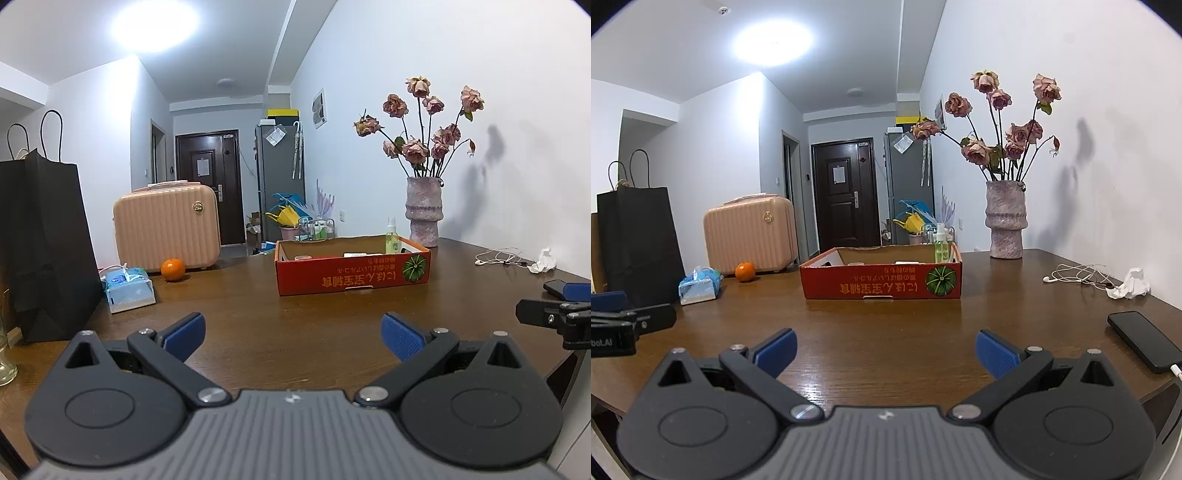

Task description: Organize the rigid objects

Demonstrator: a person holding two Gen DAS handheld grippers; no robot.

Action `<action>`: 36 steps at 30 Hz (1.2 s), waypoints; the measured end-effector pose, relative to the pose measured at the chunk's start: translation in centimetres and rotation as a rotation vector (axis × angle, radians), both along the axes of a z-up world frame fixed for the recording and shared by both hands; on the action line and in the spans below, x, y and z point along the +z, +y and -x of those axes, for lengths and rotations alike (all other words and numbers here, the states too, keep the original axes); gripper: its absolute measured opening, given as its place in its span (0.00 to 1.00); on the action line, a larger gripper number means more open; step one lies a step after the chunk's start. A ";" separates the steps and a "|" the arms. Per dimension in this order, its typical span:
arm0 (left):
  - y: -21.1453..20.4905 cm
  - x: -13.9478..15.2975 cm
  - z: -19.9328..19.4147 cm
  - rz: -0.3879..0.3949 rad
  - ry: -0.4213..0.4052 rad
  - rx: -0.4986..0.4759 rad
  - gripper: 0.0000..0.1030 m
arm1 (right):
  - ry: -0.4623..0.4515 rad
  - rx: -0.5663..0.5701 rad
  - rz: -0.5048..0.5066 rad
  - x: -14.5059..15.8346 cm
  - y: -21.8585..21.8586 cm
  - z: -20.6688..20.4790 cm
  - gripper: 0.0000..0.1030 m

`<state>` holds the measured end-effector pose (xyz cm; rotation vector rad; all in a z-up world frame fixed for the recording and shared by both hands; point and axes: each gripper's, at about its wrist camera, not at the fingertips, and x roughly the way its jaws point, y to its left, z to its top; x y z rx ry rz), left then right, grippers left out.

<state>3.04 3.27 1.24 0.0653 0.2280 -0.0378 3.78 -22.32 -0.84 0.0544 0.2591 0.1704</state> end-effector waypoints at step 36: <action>0.2 0.2 0.1 0.015 -0.004 -0.002 1.00 | -0.011 0.006 -0.011 0.0 0.2 0.4 1.00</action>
